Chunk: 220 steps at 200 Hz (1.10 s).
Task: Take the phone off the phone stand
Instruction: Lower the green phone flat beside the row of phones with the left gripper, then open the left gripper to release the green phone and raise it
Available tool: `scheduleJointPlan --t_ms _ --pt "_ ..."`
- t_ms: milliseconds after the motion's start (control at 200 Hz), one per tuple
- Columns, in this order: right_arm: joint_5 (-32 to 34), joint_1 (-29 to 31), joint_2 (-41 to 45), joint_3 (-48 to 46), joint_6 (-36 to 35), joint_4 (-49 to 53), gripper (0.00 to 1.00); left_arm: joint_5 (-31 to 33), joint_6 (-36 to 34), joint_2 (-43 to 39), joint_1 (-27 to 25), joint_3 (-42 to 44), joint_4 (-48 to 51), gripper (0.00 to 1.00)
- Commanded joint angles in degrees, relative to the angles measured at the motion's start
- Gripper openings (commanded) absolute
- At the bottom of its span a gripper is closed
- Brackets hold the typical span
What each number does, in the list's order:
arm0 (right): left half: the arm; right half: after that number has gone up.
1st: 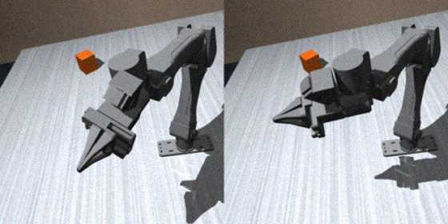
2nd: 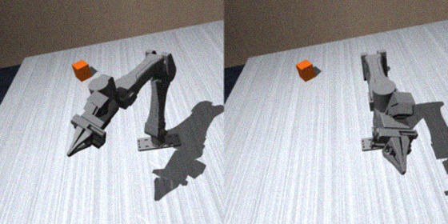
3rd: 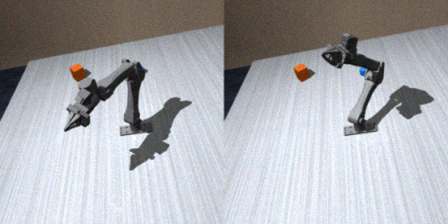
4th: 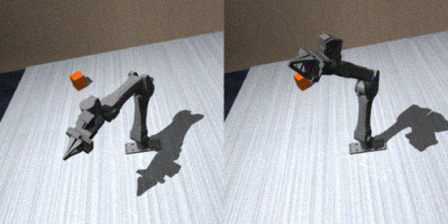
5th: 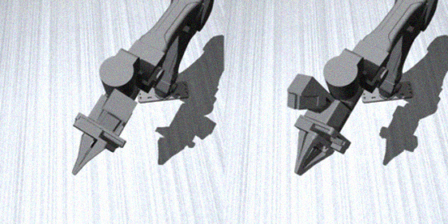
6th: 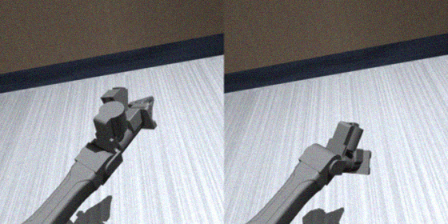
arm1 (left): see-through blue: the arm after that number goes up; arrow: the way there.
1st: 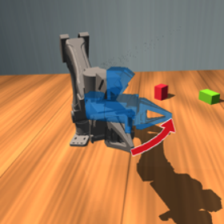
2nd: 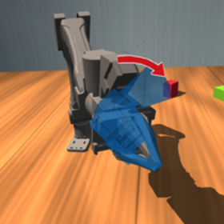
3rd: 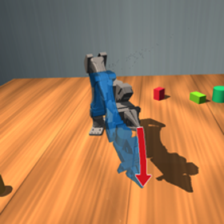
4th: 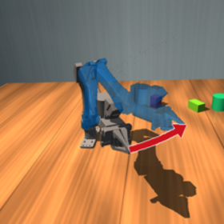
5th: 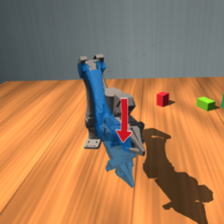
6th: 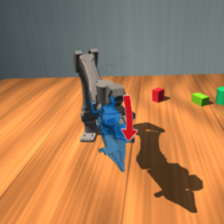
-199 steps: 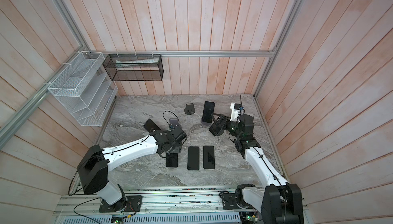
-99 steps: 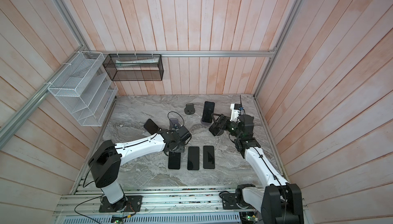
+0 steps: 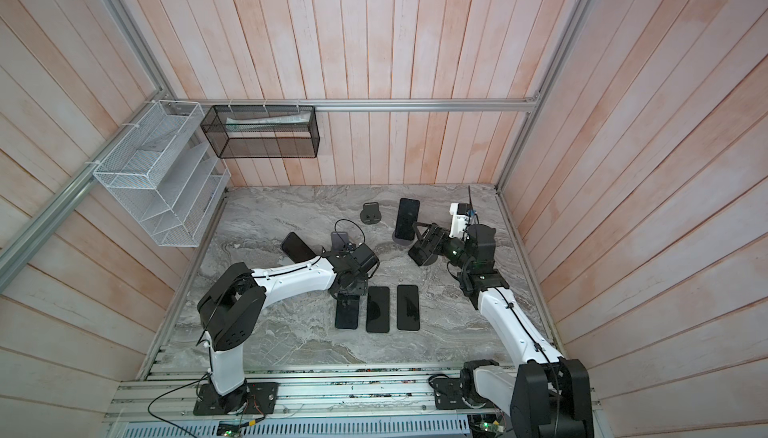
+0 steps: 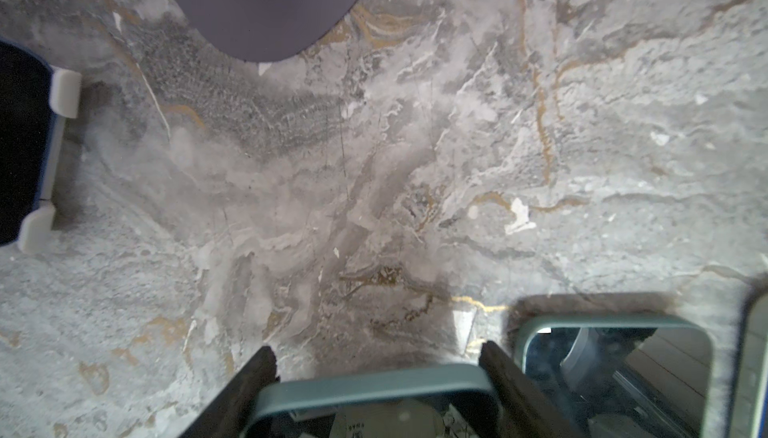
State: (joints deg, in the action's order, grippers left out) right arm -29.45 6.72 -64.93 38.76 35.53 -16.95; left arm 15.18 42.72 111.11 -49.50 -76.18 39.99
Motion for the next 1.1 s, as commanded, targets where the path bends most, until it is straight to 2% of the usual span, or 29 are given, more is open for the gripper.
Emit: scheduleJointPlan --t_ms 0,180,395,765,1095 --pt "1.11 0.31 0.04 -0.36 -1.03 0.68 0.88 -0.54 0.68 0.40 0.10 1.95 -3.17 0.51" --pt "1.15 0.41 -0.11 0.39 -1.40 1.67 0.88 -2.71 1.61 0.49 0.05 3.76 -4.87 0.52" --pt "2.81 0.49 -0.74 0.36 -1.69 2.15 0.87 -3.93 4.16 -2.08 -0.87 10.21 -10.09 0.55" --pt "3.59 0.49 0.31 2.36 -3.01 6.65 0.88 -3.50 3.60 -1.45 -0.87 10.38 -10.02 0.68" --pt "5.03 0.49 1.93 4.58 -4.50 13.05 0.88 -4.12 3.07 0.47 -1.09 8.76 -6.93 0.73"
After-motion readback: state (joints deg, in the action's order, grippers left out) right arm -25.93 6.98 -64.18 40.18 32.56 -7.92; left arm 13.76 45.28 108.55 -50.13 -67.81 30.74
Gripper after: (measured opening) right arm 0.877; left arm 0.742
